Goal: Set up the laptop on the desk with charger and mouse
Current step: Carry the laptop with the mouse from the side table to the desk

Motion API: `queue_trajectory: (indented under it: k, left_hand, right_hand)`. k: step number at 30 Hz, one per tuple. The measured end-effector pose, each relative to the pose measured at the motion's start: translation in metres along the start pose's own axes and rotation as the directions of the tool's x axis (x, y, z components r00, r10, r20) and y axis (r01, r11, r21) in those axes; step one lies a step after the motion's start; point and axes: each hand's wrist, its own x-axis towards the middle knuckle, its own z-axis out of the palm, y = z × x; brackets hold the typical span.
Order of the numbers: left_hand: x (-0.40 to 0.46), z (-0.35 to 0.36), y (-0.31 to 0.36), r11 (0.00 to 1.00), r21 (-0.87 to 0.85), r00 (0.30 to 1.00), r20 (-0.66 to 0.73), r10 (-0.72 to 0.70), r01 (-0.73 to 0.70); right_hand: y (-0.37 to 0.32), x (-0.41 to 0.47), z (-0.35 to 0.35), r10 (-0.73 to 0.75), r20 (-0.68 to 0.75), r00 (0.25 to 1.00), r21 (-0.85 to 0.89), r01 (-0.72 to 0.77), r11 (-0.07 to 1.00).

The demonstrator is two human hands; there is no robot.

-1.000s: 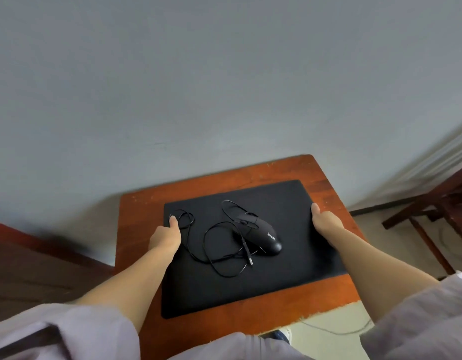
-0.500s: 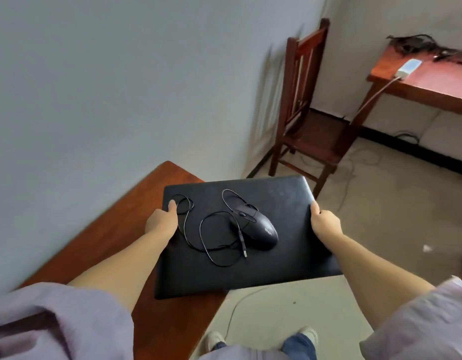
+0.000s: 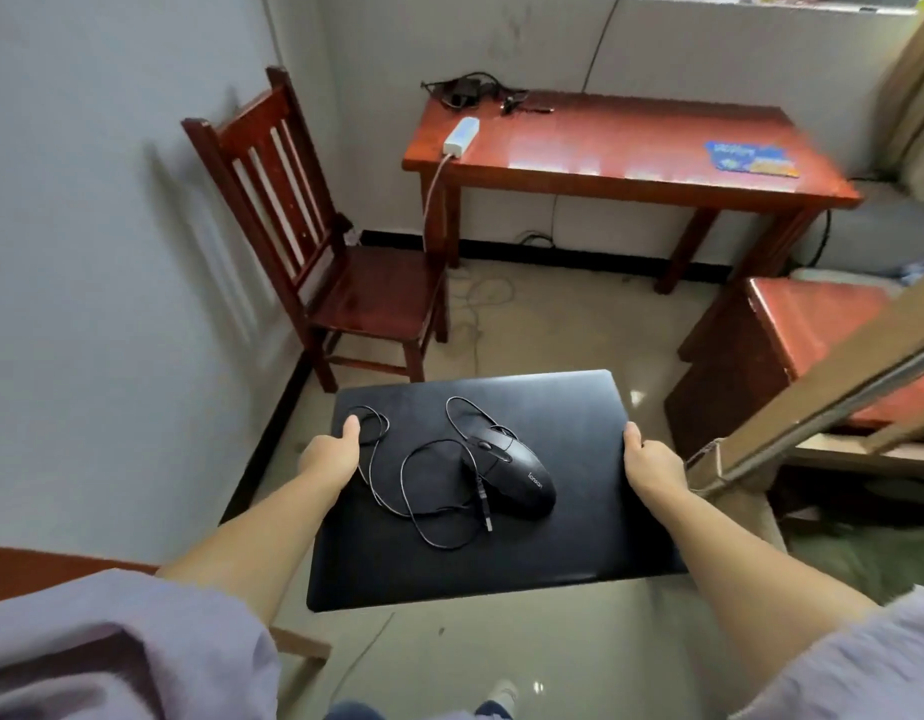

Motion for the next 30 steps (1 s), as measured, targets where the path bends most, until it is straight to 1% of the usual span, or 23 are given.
queue_trajectory:
  k: [3,6,10,15,22,26,30]
  left_hand:
    - [0.003,0.042,0.046,0.999,0.025,0.998,0.043,0.036,-0.037]
    - [0.016,0.075,0.092,0.992,0.088,0.994,0.07,0.085,-0.091]
    - [0.048,0.115,0.155,0.975,0.15,0.985,0.088,0.15,-0.162]
    - [0.11,0.161,0.256,0.95,0.174,0.963,0.113,0.243,-0.26]
    - [0.185,0.198,0.429,0.904,0.208,0.922,0.186,0.339,-0.374]
    - [0.217,0.229,0.513,0.884,0.205,0.902,0.2,0.383,-0.421]
    - [0.252,0.27,0.583,0.884,0.198,0.901,0.186,0.391,-0.424]
  right_hand:
    - [0.017,0.037,-0.03,0.058,-0.02,0.998,0.003,-0.058,0.998]
    - [0.026,0.071,-0.046,0.127,-0.024,0.992,0.012,-0.127,0.992]
    - [0.023,0.127,-0.06,0.188,-0.045,0.981,0.039,-0.186,0.982]
    - [-0.018,0.221,-0.083,0.215,-0.092,0.972,0.116,-0.204,0.972]
    - [-0.086,0.341,-0.132,0.29,-0.127,0.949,0.207,-0.261,0.943]
    - [-0.116,0.411,-0.162,0.3,-0.159,0.941,0.222,-0.261,0.939]
    - [-0.143,0.5,-0.192,0.268,-0.172,0.948,0.182,-0.236,0.954]
